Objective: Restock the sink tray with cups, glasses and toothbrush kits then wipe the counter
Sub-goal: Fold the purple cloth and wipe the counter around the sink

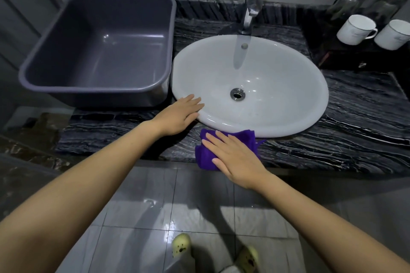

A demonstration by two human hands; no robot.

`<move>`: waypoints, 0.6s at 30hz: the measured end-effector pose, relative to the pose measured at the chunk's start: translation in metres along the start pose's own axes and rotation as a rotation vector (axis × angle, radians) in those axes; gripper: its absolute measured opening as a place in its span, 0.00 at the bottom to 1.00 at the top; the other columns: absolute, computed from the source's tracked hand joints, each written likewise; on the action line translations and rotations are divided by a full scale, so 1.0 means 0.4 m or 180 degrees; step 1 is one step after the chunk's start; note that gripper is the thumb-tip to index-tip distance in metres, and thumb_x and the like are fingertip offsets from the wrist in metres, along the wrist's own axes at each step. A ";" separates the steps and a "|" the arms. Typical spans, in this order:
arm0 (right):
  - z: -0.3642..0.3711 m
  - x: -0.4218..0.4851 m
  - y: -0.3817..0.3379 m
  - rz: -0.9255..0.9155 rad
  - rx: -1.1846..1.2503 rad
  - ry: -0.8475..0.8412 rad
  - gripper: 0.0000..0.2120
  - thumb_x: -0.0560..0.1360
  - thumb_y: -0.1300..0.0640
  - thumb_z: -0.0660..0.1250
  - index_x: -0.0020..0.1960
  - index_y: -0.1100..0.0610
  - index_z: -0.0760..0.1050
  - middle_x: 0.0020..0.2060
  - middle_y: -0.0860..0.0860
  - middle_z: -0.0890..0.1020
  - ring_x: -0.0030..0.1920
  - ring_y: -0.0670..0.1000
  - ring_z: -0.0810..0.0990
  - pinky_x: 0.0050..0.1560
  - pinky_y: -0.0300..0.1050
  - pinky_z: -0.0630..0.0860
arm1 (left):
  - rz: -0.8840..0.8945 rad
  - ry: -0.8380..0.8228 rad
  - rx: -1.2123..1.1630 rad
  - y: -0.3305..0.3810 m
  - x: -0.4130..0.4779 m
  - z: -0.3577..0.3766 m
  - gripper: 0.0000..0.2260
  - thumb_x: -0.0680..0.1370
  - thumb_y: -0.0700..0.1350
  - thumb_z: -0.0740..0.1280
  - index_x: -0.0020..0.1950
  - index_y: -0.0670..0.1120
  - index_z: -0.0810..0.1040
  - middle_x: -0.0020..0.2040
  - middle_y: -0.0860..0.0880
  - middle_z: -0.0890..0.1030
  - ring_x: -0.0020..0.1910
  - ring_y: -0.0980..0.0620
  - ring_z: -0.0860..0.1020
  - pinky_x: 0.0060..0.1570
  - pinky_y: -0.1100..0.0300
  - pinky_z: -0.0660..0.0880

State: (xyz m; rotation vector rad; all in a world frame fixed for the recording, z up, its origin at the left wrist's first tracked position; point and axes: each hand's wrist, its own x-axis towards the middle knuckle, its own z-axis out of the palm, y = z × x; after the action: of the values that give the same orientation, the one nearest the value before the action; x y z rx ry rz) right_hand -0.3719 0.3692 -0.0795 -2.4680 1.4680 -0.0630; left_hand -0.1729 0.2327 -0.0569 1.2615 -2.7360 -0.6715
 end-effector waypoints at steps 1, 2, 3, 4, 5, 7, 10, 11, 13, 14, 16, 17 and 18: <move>0.000 0.011 -0.012 0.0052 0.0012 0.0025 0.25 0.81 0.48 0.47 0.77 0.49 0.50 0.77 0.47 0.55 0.78 0.51 0.50 0.77 0.48 0.49 | -0.0010 -0.0045 -0.0057 -0.001 0.002 -0.003 0.20 0.81 0.46 0.53 0.73 0.45 0.61 0.77 0.47 0.58 0.77 0.49 0.51 0.73 0.59 0.45; -0.001 0.021 -0.022 0.0098 0.0026 0.0044 0.25 0.81 0.48 0.47 0.77 0.49 0.51 0.77 0.48 0.55 0.78 0.51 0.50 0.77 0.49 0.49 | -0.0028 -0.0084 -0.0108 0.000 0.003 -0.005 0.20 0.81 0.47 0.53 0.73 0.45 0.60 0.77 0.47 0.58 0.77 0.50 0.50 0.73 0.60 0.45; -0.001 0.032 -0.032 0.0144 0.0041 0.0058 0.25 0.81 0.48 0.47 0.77 0.50 0.51 0.77 0.48 0.55 0.78 0.52 0.50 0.76 0.49 0.48 | -0.0057 -0.0116 -0.0154 -0.001 0.004 -0.008 0.21 0.81 0.48 0.53 0.73 0.45 0.60 0.77 0.48 0.58 0.77 0.51 0.50 0.73 0.61 0.44; 0.001 0.043 -0.041 0.0188 0.0050 0.0076 0.25 0.81 0.48 0.48 0.77 0.50 0.51 0.77 0.49 0.54 0.78 0.52 0.50 0.76 0.49 0.47 | -0.0087 -0.0146 -0.0195 0.000 0.004 -0.010 0.21 0.81 0.49 0.53 0.74 0.45 0.60 0.77 0.48 0.57 0.77 0.52 0.49 0.72 0.61 0.44; 0.004 0.055 -0.054 0.0237 0.0051 0.0092 0.25 0.81 0.48 0.48 0.77 0.51 0.52 0.77 0.49 0.55 0.78 0.53 0.50 0.76 0.49 0.47 | -0.0114 -0.0179 -0.0230 0.000 0.004 -0.011 0.21 0.81 0.50 0.52 0.74 0.46 0.60 0.77 0.49 0.57 0.77 0.52 0.49 0.72 0.61 0.44; 0.013 0.087 -0.083 0.0345 0.0022 0.0108 0.25 0.81 0.48 0.47 0.77 0.51 0.52 0.77 0.50 0.55 0.77 0.53 0.50 0.76 0.49 0.46 | -0.0153 -0.0259 -0.0298 0.001 0.005 -0.015 0.21 0.81 0.50 0.51 0.74 0.46 0.60 0.77 0.49 0.57 0.76 0.53 0.48 0.73 0.61 0.44; 0.020 0.131 -0.116 0.0419 -0.0033 0.0158 0.24 0.81 0.49 0.47 0.76 0.53 0.53 0.77 0.51 0.57 0.77 0.55 0.52 0.76 0.50 0.46 | -0.0202 -0.0327 -0.0388 0.002 0.008 -0.017 0.22 0.81 0.51 0.50 0.74 0.46 0.60 0.77 0.50 0.57 0.76 0.54 0.48 0.73 0.61 0.43; 0.020 0.138 -0.116 0.0399 -0.0033 0.0159 0.24 0.81 0.49 0.48 0.76 0.53 0.53 0.77 0.51 0.56 0.77 0.55 0.52 0.76 0.50 0.46 | -0.0219 -0.0325 -0.0405 0.001 0.008 -0.017 0.22 0.81 0.52 0.49 0.74 0.46 0.60 0.77 0.50 0.57 0.76 0.55 0.48 0.72 0.62 0.43; 0.014 0.129 -0.100 0.0293 -0.0020 0.0099 0.24 0.82 0.49 0.48 0.77 0.52 0.51 0.77 0.50 0.55 0.77 0.53 0.50 0.76 0.48 0.44 | -0.0243 -0.0288 -0.0401 0.001 0.006 -0.014 0.22 0.81 0.52 0.49 0.74 0.46 0.60 0.77 0.50 0.57 0.76 0.56 0.48 0.70 0.64 0.43; 0.011 0.113 -0.087 0.0241 0.0001 0.0060 0.24 0.82 0.49 0.48 0.77 0.52 0.51 0.77 0.49 0.55 0.77 0.52 0.50 0.76 0.47 0.44 | -0.0244 -0.0265 -0.0380 0.002 0.004 -0.012 0.22 0.81 0.52 0.50 0.74 0.46 0.60 0.77 0.50 0.57 0.76 0.56 0.48 0.70 0.64 0.43; 0.004 0.068 -0.055 0.0200 0.0076 0.0011 0.24 0.82 0.49 0.48 0.77 0.51 0.51 0.78 0.48 0.54 0.78 0.50 0.49 0.76 0.47 0.44 | -0.0253 -0.0224 -0.0310 0.005 -0.002 -0.010 0.22 0.81 0.52 0.51 0.74 0.46 0.60 0.77 0.49 0.56 0.76 0.55 0.48 0.71 0.63 0.44; 0.002 0.044 -0.040 0.0209 0.0109 0.0002 0.24 0.82 0.49 0.48 0.77 0.51 0.51 0.77 0.48 0.54 0.78 0.50 0.49 0.77 0.46 0.44 | -0.0264 -0.0202 -0.0254 0.008 -0.005 -0.008 0.22 0.81 0.52 0.51 0.74 0.46 0.59 0.77 0.48 0.55 0.76 0.54 0.48 0.72 0.61 0.44; -0.001 0.022 -0.027 0.0231 0.0129 0.0006 0.24 0.82 0.49 0.48 0.77 0.50 0.51 0.77 0.47 0.54 0.78 0.49 0.49 0.77 0.46 0.44 | -0.0273 -0.0168 -0.0179 0.014 -0.009 -0.006 0.23 0.81 0.52 0.52 0.74 0.45 0.59 0.77 0.47 0.55 0.77 0.52 0.47 0.73 0.60 0.44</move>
State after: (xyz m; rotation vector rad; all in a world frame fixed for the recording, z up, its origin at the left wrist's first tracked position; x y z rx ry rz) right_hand -0.3583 0.3663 -0.0775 -2.3813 1.5401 -0.0800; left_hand -0.1740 0.2378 -0.0520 1.3747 -2.6965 -0.7947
